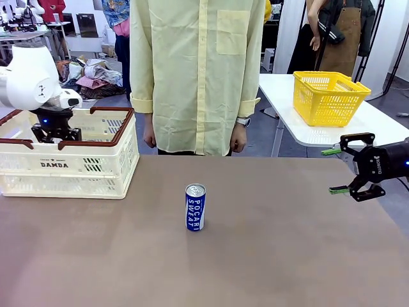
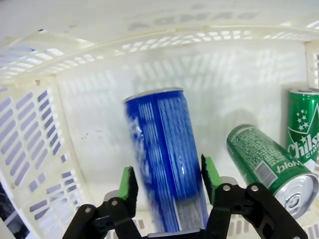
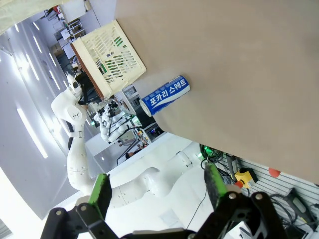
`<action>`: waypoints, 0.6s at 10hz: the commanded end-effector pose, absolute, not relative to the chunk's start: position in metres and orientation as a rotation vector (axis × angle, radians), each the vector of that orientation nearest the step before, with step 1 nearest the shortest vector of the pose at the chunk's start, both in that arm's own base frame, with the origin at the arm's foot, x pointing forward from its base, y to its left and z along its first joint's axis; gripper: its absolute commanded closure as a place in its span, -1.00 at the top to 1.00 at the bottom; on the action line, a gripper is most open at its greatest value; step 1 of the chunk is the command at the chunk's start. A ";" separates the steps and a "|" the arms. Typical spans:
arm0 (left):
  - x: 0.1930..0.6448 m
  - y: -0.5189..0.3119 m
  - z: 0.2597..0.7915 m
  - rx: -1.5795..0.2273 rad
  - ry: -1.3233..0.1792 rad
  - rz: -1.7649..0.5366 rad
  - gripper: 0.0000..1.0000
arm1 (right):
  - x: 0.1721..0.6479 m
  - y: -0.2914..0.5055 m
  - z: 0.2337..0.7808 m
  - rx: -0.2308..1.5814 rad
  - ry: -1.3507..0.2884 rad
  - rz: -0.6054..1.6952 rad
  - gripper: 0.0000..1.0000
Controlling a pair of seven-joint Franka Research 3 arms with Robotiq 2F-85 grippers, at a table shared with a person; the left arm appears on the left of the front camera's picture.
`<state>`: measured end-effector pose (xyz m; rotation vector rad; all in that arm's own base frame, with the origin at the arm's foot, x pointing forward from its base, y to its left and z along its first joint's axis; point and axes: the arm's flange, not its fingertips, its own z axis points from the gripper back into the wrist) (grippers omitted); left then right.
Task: Place the drinks into the Shopping basket.
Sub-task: Pick up one drink and place it into the Shopping basket.
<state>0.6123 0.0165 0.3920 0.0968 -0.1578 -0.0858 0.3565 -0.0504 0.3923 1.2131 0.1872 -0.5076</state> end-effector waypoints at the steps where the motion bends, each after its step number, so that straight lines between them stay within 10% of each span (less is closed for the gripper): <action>1: 0.612 0.020 0.397 0.098 -0.159 -0.104 1.00 | 0.356 -0.051 0.397 1.210 0.199 -0.517 1.00; 6: 0.601 0.016 0.411 0.064 -0.170 -0.214 1.00 | 0.356 -0.051 0.397 1.210 0.199 -0.517 1.00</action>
